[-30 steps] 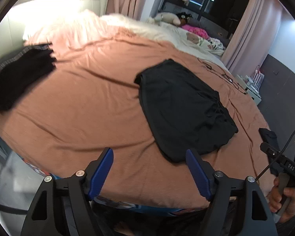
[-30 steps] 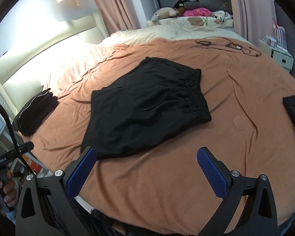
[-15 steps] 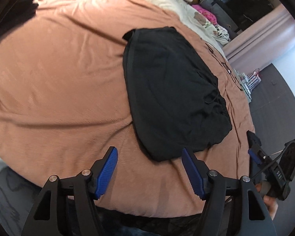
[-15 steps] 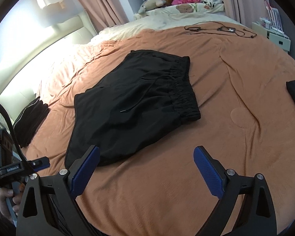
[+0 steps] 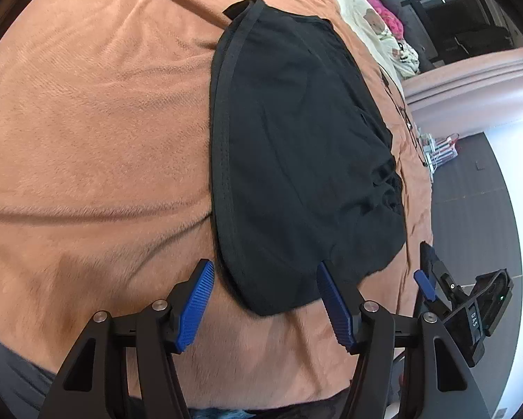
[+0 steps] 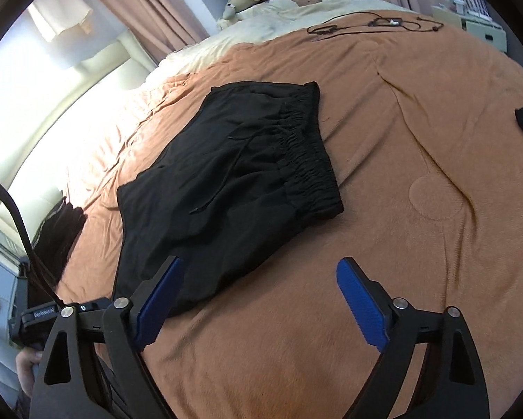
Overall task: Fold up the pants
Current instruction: 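Move both grippers toward the black pants lying on the bed, then close the left gripper on the pants edge while the right gripper grasps the waistband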
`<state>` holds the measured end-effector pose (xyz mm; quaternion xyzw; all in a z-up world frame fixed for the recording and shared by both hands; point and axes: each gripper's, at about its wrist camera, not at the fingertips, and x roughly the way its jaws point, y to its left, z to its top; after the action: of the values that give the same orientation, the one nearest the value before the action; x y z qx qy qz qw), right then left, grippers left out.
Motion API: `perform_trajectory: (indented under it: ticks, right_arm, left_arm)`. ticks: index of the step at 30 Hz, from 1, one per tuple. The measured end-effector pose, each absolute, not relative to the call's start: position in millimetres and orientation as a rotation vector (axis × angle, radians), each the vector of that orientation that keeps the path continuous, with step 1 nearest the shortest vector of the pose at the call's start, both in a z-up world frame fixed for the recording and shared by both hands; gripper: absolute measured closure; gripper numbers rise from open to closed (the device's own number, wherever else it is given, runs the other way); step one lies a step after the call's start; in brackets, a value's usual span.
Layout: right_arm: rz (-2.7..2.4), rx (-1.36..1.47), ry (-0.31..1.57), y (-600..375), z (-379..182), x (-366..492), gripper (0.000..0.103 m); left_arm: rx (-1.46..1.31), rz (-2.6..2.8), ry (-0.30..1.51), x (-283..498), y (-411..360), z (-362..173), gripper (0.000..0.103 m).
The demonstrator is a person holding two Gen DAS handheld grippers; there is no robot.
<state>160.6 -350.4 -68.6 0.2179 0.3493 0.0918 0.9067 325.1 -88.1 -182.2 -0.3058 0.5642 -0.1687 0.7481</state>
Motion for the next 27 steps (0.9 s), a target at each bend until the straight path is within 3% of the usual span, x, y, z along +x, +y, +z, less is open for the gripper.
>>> perform_trajectory:
  ticks: [8,11,14,15,16,17,18,19,21,27]
  right_arm:
    - [0.189,0.531,0.739,-364,-85,186,0.015]
    - [0.210,0.562,0.766,-365,-93,198,0.028]
    - [0.225,0.605,0.787,-366,-101,208,0.030]
    - [0.227,0.617,0.792,-366,-104,211,0.030]
    - [0.230,0.629,0.800,-366,-107,215,0.036]
    - [0.238,0.637,0.801,-366,-109,218,0.043]
    - [0.246,0.642,0.802,-365,-111,220,0.062]
    - [0.248,0.640,0.808,-363,-111,223,0.080]
    - [0.248,0.640,0.810,-363,-110,224,0.093]
    - [0.251,0.608,0.710,-367,-84,208,0.099]
  left_arm:
    - [-0.684,-0.371,1.209,333,-88,-186,0.040]
    - [-0.662,-0.372,1.195,327,-93,-186,0.041]
    - [-0.653,-0.352,1.190,323,-92,-186,0.049]
    - [-0.648,-0.344,1.191,323,-92,-187,0.058]
    - [-0.636,-0.336,1.198,323,-93,-187,0.079]
    - [-0.629,-0.333,1.213,323,-93,-190,0.091]
    - [-0.641,-0.337,1.228,324,-93,-193,0.098]
    - [-0.661,-0.339,1.228,323,-90,-194,0.099]
    - [-0.663,-0.347,1.195,320,-87,-185,0.100]
    - [-0.632,-0.392,1.092,320,-83,-148,0.100]
